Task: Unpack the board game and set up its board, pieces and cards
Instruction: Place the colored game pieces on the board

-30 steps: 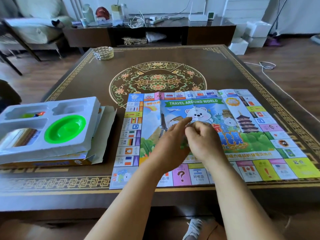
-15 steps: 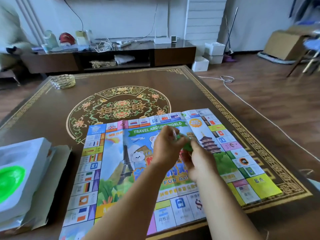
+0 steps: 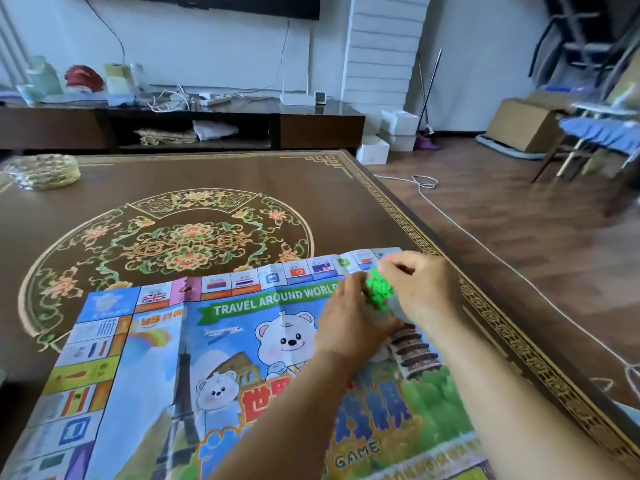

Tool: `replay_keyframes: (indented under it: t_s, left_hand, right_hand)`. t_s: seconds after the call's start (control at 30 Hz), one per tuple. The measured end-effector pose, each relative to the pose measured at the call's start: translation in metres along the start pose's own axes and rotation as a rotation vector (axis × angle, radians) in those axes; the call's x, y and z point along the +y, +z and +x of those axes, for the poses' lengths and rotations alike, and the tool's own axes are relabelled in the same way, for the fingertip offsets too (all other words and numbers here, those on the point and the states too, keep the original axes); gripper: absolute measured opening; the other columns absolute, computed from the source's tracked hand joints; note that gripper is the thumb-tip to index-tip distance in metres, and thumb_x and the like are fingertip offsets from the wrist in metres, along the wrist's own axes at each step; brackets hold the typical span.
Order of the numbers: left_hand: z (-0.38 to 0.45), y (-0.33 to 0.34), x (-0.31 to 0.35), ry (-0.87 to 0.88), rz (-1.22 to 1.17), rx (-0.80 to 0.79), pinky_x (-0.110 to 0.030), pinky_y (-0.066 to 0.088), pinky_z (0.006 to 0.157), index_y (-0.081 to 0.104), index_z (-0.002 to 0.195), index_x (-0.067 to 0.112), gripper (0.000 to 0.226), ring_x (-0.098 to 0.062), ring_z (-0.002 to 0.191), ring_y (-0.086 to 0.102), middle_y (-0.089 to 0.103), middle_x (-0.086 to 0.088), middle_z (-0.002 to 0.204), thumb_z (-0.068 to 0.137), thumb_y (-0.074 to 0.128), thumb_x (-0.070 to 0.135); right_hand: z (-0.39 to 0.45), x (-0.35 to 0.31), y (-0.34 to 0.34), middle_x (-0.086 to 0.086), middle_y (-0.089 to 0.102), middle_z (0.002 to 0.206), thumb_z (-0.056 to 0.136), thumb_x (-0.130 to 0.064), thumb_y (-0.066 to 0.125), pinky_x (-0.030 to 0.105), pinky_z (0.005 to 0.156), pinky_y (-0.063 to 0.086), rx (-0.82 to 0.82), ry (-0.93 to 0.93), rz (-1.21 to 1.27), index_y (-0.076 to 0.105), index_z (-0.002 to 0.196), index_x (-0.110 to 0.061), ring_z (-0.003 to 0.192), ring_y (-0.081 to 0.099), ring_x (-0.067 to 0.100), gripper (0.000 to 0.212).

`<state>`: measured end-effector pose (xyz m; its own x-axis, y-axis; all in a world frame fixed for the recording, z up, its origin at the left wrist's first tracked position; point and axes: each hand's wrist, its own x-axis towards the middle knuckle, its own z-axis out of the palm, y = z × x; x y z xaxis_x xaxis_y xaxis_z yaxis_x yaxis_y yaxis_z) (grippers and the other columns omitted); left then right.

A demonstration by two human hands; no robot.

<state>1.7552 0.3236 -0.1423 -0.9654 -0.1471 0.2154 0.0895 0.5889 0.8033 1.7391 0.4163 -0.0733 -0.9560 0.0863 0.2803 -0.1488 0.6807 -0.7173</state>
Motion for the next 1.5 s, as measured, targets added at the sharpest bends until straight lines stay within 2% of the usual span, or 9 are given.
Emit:
replay_keyframes:
  t_s: [0.07, 0.2, 0.33, 0.57, 0.77, 0.97, 1.27, 1.4, 1.5]
  left_hand:
    - [-0.002, 0.0, -0.001, 0.01, -0.017, -0.003, -0.036, 0.043, 0.079, 0.045, 0.122, 0.02, 0.062, -0.023, 0.105, 0.054, 0.059, -0.001, 0.113, 0.071, 0.072, 0.043]
    - [-0.002, -0.001, -0.004, -0.02, -0.034, -0.017, -0.036, 0.047, 0.082, 0.041, 0.126, 0.026, 0.07, -0.021, 0.105, 0.056, 0.06, 0.001, 0.114, 0.069, 0.075, 0.046]
    - [-0.002, 0.0, -0.006, -0.053, -0.003, -0.051, -0.039, 0.051, 0.075, 0.043, 0.113, 0.029, 0.065, -0.021, 0.092, 0.058, 0.062, 0.002, 0.095, 0.064, 0.075, 0.056]
    - [-0.002, 0.0, -0.006, -0.08, 0.007, -0.073, -0.042, 0.052, 0.077, 0.041, 0.114, 0.032, 0.065, -0.021, 0.091, 0.059, 0.063, 0.002, 0.094, 0.065, 0.072, 0.059]
    - [-0.002, 0.0, -0.009, -0.087, -0.055, -0.029, -0.037, 0.053, 0.074, 0.052, 0.102, 0.025, 0.03, -0.022, 0.087, 0.063, 0.067, 0.002, 0.092, 0.081, 0.065, 0.043]
    - [-0.004, -0.001, -0.007, -0.041, -0.048, -0.02, -0.036, 0.054, 0.072, 0.052, 0.103, 0.029, 0.035, -0.016, 0.083, 0.063, 0.067, 0.007, 0.09, 0.079, 0.065, 0.051]
    - [-0.004, 0.0, -0.009, -0.048, -0.147, -0.048, -0.037, 0.056, 0.076, 0.042, 0.116, 0.041, 0.057, -0.007, 0.087, 0.065, 0.067, 0.014, 0.098, 0.069, 0.07, 0.056]
    - [-0.005, -0.001, -0.008, -0.046, -0.129, -0.048, -0.037, 0.055, 0.072, 0.049, 0.098, 0.034, 0.041, -0.01, 0.079, 0.064, 0.065, 0.013, 0.086, 0.071, 0.071, 0.054]
    - [-0.005, -0.002, -0.008, -0.047, -0.149, -0.035, -0.037, 0.055, 0.069, 0.053, 0.088, 0.026, 0.033, -0.015, 0.074, 0.062, 0.065, 0.008, 0.08, 0.074, 0.072, 0.049]
  right_hand:
    - [0.0, -0.001, 0.005, 0.012, 0.07, 0.082, 0.082, -0.022, 0.065, 0.028, 0.067, 0.044, -0.008, -0.049, -0.043, 0.072, 0.082, -0.005, 0.079, 0.062, 0.027, 0.018]
    - [0.004, -0.005, 0.002, -0.008, 0.063, 0.065, 0.08, -0.023, 0.067, 0.012, 0.057, 0.038, -0.02, -0.089, -0.044, 0.073, 0.079, -0.02, 0.062, 0.055, 0.009, 0.007]
    - [0.004, -0.008, -0.001, -0.004, 0.07, 0.076, 0.081, -0.027, 0.066, 0.029, 0.067, 0.049, -0.116, -0.089, -0.174, 0.071, 0.076, -0.022, 0.074, 0.062, 0.02, 0.009]
    - [0.0, -0.003, -0.001, -0.013, 0.061, 0.065, 0.081, -0.025, 0.069, 0.017, 0.055, 0.037, -0.083, -0.07, -0.064, 0.071, 0.08, -0.023, 0.063, 0.054, 0.007, 0.003]
    - [-0.005, 0.007, -0.001, -0.008, 0.065, 0.089, 0.078, -0.026, 0.074, 0.019, 0.07, 0.045, -0.244, 0.046, 0.086, 0.068, 0.104, -0.024, 0.08, 0.06, 0.009, 0.027]
    - [-0.014, 0.008, 0.003, -0.012, 0.07, 0.08, 0.083, -0.026, 0.067, -0.001, 0.057, 0.038, -0.082, 0.036, 0.12, 0.076, 0.086, -0.023, 0.076, 0.061, 0.002, 0.01]
    - [-0.014, 0.004, -0.001, -0.012, 0.066, 0.081, 0.084, -0.029, 0.066, 0.01, 0.061, 0.039, -0.048, -0.027, 0.032, 0.076, 0.086, -0.026, 0.079, 0.058, 0.008, 0.01]
    - [-0.011, 0.005, 0.0, -0.013, 0.066, 0.077, 0.082, -0.028, 0.068, 0.017, 0.061, 0.043, -0.013, -0.018, 0.146, 0.072, 0.084, -0.029, 0.072, 0.059, 0.002, 0.005]
    - [-0.011, 0.012, 0.001, -0.014, 0.063, 0.083, 0.08, -0.026, 0.072, 0.009, 0.064, 0.042, -0.055, 0.041, 0.28, 0.064, 0.102, -0.029, 0.077, 0.058, -0.005, 0.023]
